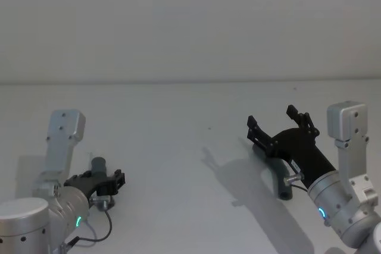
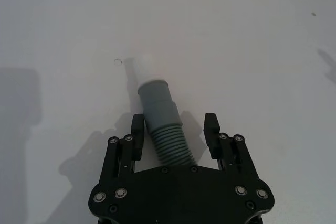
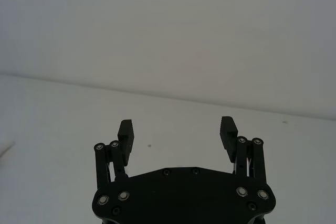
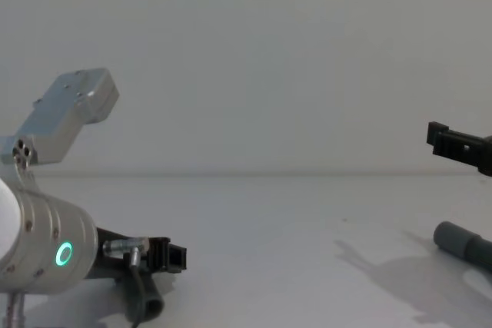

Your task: Use both hands to pick up one end of the pipe from the table, align the ends, and insert them.

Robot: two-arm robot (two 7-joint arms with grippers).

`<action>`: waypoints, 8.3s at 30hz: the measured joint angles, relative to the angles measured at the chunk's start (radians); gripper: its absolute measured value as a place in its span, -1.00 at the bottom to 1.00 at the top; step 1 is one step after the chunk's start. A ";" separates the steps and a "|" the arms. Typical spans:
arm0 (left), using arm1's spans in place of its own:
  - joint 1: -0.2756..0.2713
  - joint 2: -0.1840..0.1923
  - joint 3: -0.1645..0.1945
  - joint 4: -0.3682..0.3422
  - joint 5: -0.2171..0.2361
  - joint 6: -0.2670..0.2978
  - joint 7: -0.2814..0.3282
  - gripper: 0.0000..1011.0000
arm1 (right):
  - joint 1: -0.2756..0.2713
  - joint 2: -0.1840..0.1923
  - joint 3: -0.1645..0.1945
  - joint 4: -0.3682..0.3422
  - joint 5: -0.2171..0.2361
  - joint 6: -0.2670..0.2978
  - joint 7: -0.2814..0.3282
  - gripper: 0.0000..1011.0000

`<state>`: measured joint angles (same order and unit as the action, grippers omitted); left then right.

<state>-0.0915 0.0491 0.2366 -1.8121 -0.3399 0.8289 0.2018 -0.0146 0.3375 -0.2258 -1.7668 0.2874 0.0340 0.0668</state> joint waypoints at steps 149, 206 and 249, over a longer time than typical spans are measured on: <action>0.004 -0.003 0.000 0.000 -0.002 0.002 0.000 -0.34 | 0.104 0.173 0.036 -0.073 0.043 0.667 0.130 0.98; 0.004 -0.003 0.000 0.000 -0.002 0.002 0.000 -0.34 | 0.169 0.075 0.019 0.007 0.016 0.824 0.110 0.98; -0.002 0.000 0.003 0.003 0.001 0.003 -0.003 -0.34 | 0.172 0.064 0.022 0.011 0.015 0.840 0.109 -0.87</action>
<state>-0.0931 0.0486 0.2393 -1.8094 -0.3392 0.8323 0.1993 0.1574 0.4011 -0.2038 -1.7557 0.3024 0.8739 0.1755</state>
